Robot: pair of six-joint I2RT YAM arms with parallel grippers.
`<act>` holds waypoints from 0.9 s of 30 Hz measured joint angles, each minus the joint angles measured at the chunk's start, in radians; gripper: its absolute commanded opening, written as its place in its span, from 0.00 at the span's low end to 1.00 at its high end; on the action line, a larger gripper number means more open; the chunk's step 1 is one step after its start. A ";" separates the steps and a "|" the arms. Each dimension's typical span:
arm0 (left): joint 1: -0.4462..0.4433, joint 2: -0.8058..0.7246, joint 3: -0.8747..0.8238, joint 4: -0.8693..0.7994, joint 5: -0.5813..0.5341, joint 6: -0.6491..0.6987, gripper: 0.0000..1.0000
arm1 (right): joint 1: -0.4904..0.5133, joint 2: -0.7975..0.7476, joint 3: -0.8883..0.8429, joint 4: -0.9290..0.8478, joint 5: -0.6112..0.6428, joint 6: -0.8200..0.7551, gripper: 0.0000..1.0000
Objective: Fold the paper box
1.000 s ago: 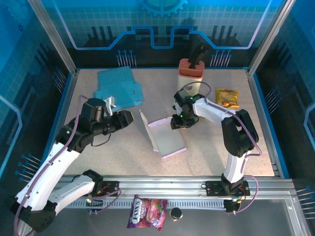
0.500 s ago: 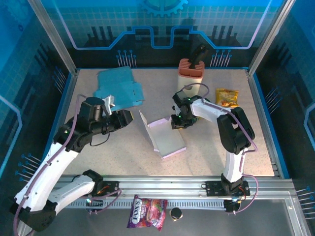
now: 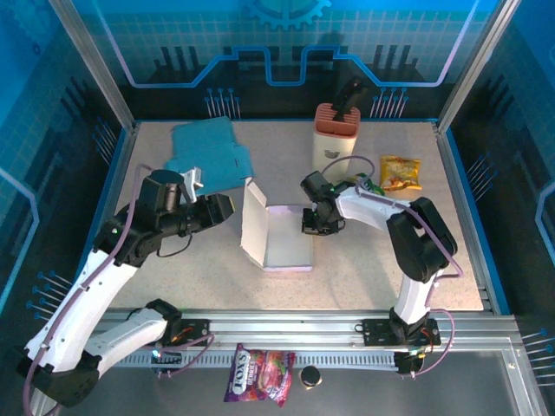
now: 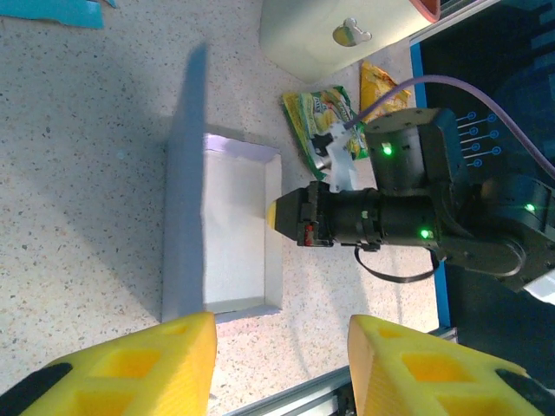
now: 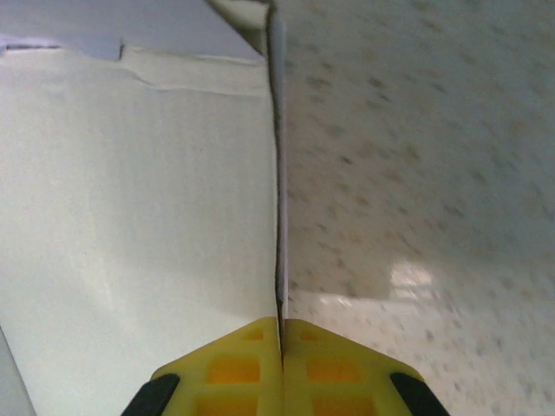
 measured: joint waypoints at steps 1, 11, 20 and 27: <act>0.000 -0.001 0.000 -0.003 0.000 0.000 0.44 | 0.004 -0.027 -0.027 0.007 0.013 0.045 0.00; 0.000 -0.027 0.000 -0.024 0.012 0.013 0.43 | 0.170 -0.192 -0.115 -0.006 0.199 0.652 0.00; 0.000 -0.063 -0.037 -0.029 0.032 0.022 0.43 | 0.384 -0.157 -0.109 -0.083 0.299 1.169 0.00; -0.002 -0.069 -0.104 -0.025 0.062 0.026 0.43 | 0.435 -0.068 -0.103 -0.079 0.271 1.255 0.00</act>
